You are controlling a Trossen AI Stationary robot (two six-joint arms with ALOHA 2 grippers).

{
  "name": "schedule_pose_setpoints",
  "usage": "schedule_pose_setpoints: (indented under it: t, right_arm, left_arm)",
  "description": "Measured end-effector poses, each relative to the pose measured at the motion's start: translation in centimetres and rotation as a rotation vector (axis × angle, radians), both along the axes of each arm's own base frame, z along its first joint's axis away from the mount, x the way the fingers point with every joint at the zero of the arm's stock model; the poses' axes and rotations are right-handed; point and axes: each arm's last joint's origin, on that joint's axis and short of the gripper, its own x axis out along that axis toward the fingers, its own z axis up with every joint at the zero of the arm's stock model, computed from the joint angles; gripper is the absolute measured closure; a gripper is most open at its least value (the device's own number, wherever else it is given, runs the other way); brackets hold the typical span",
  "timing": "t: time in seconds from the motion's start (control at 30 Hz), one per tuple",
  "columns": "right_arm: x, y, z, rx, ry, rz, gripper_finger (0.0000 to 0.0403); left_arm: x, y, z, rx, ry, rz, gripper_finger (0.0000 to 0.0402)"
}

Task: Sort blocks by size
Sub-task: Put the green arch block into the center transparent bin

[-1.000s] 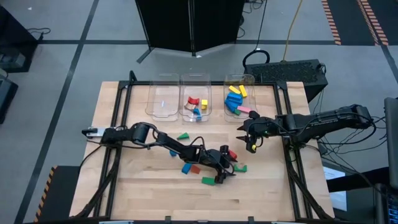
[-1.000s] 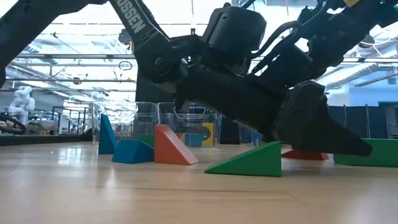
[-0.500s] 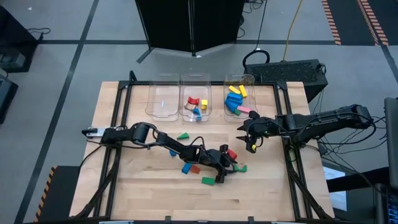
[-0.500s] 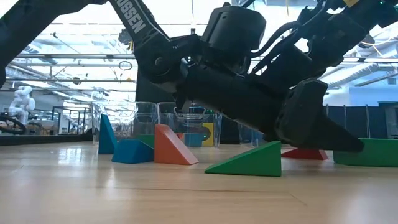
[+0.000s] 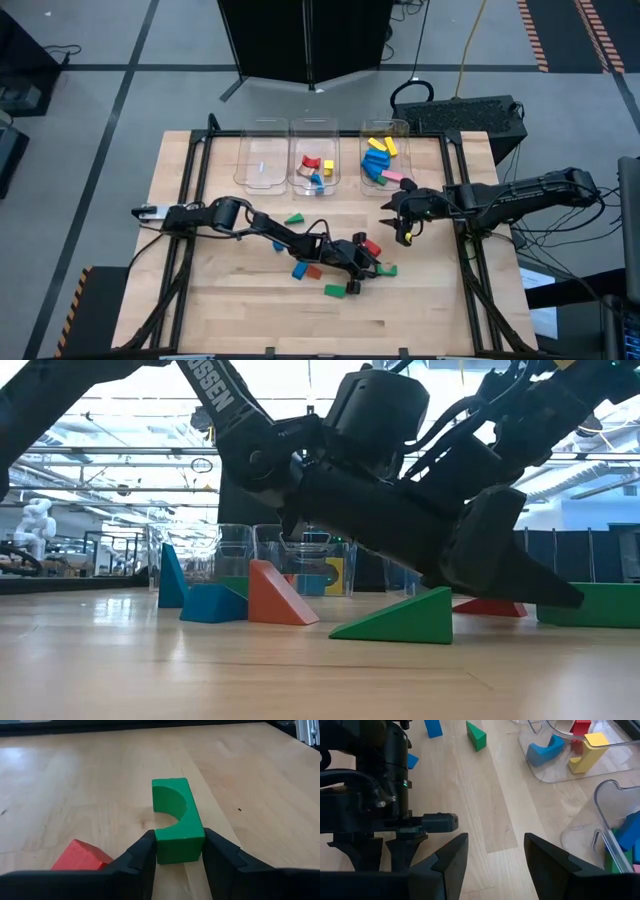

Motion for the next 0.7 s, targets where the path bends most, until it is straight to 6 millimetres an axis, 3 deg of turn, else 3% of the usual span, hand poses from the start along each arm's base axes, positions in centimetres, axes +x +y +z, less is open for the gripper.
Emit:
schedule_pose_setpoints:
  t: [0.7]
  right_arm:
    - [-0.2,1.3,-0.1,-0.036,0.014,0.038,0.0222]
  left_arm:
    - [-1.1,1.0,3.8,0.003,0.112,0.028,0.0272]
